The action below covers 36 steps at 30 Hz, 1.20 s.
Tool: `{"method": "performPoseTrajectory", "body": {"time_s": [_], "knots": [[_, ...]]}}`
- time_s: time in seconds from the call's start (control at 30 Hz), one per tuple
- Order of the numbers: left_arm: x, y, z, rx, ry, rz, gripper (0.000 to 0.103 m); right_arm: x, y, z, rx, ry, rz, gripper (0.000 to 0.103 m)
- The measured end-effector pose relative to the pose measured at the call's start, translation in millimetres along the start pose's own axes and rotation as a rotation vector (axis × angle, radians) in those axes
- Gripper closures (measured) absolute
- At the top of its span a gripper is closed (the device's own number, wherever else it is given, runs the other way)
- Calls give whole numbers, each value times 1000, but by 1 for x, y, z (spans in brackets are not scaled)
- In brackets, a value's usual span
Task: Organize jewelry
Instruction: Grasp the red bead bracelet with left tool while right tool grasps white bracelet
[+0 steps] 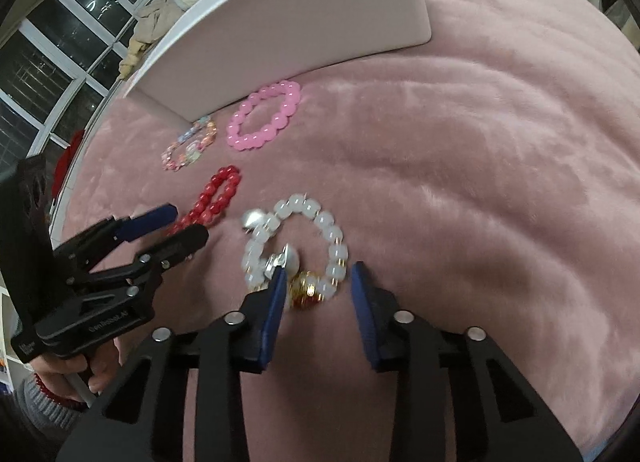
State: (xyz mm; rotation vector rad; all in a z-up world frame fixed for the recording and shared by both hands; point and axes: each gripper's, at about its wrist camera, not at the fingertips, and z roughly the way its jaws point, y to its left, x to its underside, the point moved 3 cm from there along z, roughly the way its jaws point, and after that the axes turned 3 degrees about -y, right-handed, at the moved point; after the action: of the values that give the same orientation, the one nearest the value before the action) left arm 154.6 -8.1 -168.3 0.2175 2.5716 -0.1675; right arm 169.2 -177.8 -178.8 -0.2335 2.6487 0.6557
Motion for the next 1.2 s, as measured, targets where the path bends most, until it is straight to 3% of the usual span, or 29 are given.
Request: {"method": "performPoseTrajectory", "body": {"time_s": [0.1, 0.2, 0.27, 0.63, 1.2], "knots": [[1, 5, 6, -9, 7, -16, 66, -2, 2, 5, 10, -6, -14, 93], [0, 10, 6, -9, 7, -29, 83, -5, 3, 3, 2, -21, -17, 93], [-1, 12, 6, -7, 8, -43, 87, -6, 4, 0, -8, -35, -19, 93], [-12, 4, -26, 3, -62, -51, 88, -12, 15, -49, -80, -144, -35, 93], [-29, 7, -104, 31, -182, -34, 88, -25, 28, -117, -63, -282, -60, 93]]}}
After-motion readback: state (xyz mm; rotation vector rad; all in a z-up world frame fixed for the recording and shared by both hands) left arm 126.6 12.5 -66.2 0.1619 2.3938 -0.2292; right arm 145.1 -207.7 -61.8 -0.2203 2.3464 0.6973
